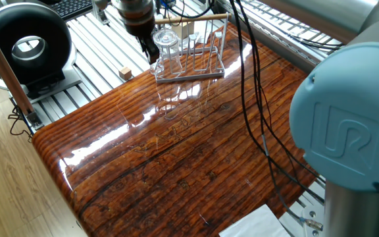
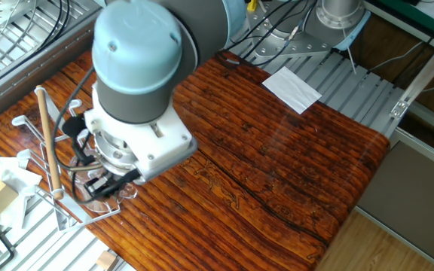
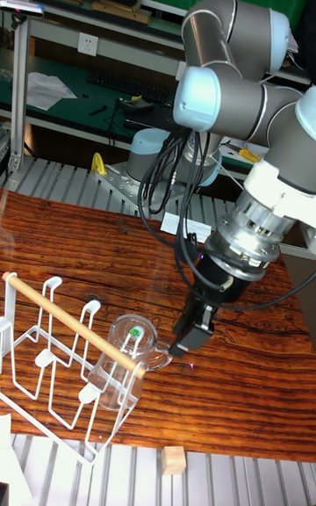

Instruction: Take the cup off the cup rack

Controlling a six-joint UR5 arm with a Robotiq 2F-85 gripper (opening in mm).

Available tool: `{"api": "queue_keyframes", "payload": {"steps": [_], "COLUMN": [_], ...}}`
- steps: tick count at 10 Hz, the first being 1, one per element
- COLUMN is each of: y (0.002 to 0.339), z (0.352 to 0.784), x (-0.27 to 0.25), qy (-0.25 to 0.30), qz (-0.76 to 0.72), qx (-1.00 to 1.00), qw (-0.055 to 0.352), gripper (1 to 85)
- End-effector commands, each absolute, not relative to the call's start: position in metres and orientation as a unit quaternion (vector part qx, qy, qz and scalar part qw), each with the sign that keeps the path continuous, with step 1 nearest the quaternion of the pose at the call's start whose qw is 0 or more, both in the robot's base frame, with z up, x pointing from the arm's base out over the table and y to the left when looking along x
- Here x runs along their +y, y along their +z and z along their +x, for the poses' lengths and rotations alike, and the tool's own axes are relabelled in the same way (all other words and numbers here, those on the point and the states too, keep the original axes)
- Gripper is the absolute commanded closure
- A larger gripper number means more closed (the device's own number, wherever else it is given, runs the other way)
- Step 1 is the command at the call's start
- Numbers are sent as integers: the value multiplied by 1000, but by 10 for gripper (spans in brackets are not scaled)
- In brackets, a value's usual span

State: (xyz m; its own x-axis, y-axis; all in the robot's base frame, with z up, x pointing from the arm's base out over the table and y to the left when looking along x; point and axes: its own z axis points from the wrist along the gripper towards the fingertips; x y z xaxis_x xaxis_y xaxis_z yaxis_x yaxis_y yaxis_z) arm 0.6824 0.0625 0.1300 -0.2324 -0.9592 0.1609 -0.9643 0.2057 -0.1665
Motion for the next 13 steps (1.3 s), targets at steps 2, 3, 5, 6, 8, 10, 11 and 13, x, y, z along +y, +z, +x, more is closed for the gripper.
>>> {"api": "queue_keyframes", "payload": {"steps": [2,3,5,6,8,10,11,13], "y": [112,109,105,105,106,105,103,99], "z": [676,679,685,686,688,688,688,689], "x": [64,62,52,48,49,49,50,52], "qy": [111,115,128,135,137,138,138,141], "qz": [629,639,659,667,676,680,680,680], "qx": [-769,-760,-741,-733,-724,-720,-720,-720], "qw": [12,10,10,13,12,12,11,8], "gripper": [410,410,410,410,410,410,410,410]}}
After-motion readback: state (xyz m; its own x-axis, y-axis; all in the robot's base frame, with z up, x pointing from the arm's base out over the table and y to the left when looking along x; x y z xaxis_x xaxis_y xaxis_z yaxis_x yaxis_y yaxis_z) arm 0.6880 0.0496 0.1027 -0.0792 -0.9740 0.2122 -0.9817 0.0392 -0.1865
